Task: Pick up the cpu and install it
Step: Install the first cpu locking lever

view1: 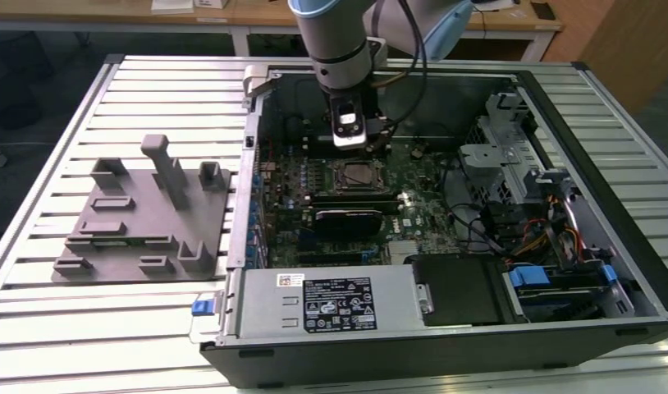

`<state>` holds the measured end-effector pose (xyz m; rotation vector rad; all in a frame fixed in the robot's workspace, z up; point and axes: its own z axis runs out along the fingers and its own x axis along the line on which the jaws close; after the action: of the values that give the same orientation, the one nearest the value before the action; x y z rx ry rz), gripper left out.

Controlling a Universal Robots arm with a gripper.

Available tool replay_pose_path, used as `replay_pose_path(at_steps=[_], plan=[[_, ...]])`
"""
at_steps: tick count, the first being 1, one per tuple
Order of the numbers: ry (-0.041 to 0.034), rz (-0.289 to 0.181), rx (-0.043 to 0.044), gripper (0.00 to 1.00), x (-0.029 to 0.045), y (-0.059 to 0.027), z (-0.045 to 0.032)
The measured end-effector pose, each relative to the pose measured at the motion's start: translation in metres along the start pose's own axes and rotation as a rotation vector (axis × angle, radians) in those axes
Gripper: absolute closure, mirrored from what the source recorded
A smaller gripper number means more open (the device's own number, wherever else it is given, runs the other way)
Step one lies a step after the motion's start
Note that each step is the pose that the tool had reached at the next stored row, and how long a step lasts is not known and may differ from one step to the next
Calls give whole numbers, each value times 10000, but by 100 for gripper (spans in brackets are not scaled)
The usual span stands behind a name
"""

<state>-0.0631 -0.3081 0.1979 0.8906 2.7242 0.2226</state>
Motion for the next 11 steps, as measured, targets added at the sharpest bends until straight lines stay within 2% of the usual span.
replay_pose_path(at_steps=[7, 8, 11], plan=[[0, -5, -3, 89, -5, 6, -23], [17, -69, -14, 89, -6, 5, -25], [140, -587, -127, 89, -5, 5, -23]])
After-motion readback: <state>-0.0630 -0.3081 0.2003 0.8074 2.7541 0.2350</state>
